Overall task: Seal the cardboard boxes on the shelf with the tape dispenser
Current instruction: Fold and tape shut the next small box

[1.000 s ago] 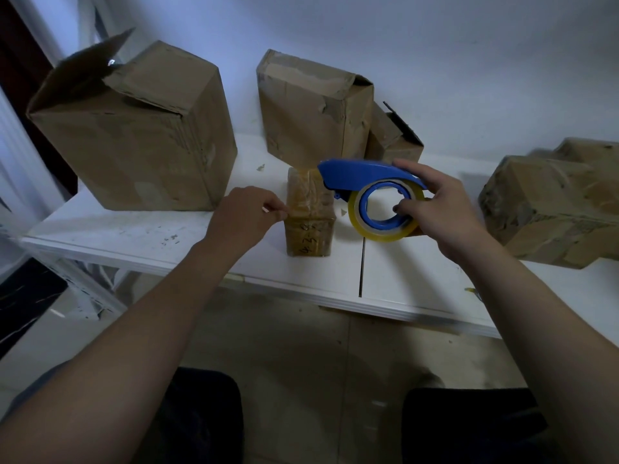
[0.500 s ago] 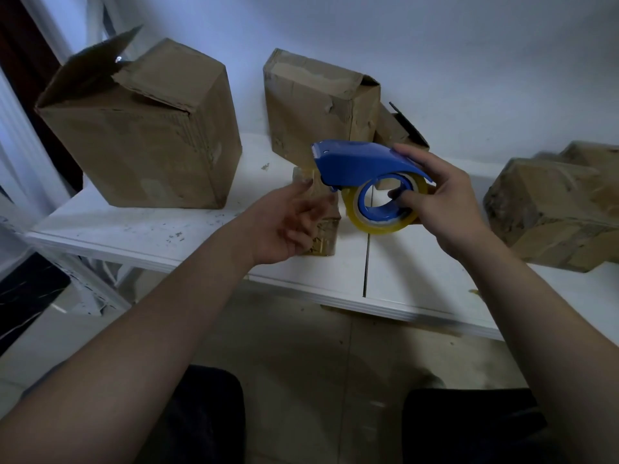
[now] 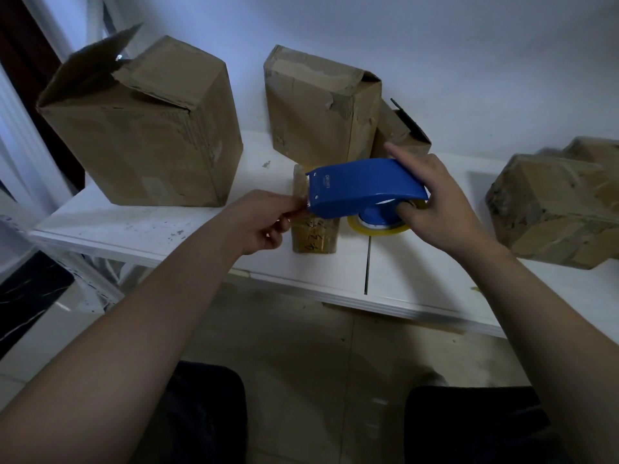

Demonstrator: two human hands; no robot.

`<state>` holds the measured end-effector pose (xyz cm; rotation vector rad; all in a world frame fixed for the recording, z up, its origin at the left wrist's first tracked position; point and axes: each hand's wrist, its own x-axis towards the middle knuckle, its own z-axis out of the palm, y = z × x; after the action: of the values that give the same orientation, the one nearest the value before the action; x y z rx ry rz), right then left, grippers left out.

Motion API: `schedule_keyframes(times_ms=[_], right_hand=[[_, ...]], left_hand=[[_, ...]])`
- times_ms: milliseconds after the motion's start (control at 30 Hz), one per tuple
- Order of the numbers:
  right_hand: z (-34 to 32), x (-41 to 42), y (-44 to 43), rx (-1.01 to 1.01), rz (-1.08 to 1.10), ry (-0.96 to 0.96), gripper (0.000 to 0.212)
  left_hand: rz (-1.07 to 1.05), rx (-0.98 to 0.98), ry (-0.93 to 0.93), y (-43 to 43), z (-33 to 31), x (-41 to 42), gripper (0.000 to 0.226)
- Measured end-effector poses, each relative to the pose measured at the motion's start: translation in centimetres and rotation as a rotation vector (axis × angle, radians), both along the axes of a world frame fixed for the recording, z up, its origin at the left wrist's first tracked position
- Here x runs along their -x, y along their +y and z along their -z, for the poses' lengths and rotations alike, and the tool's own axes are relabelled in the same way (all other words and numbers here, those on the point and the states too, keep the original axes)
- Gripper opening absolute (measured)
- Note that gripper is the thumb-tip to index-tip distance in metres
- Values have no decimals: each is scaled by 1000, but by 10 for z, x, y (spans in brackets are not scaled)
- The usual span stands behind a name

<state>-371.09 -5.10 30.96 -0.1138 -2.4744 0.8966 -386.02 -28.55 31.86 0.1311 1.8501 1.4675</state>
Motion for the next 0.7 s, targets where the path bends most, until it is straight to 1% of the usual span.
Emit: schedule_keyframes(times_ms=[100,200,300,367,567,700], right_hand=[[6,-1,4,-64,-76,-5,85],[12,-1,8,-148,-97,24,85],[18,-3,14,-195,-96,47,82],[21,-4,19,-195,-94,55,80],[24,-7,21,-164,-115,69,77],[22,-6,24,-179,-96,121,76]], left_hand=[[7,116,193,-2,-1,6,17],[23,140,274,-3,-1,6,16],[52,144,302,-4,2,8,30],[56,148,325,-4,4,8,32],[56,168,339,-3,6,8,27],[40,119,300,-3,6,9,22]])
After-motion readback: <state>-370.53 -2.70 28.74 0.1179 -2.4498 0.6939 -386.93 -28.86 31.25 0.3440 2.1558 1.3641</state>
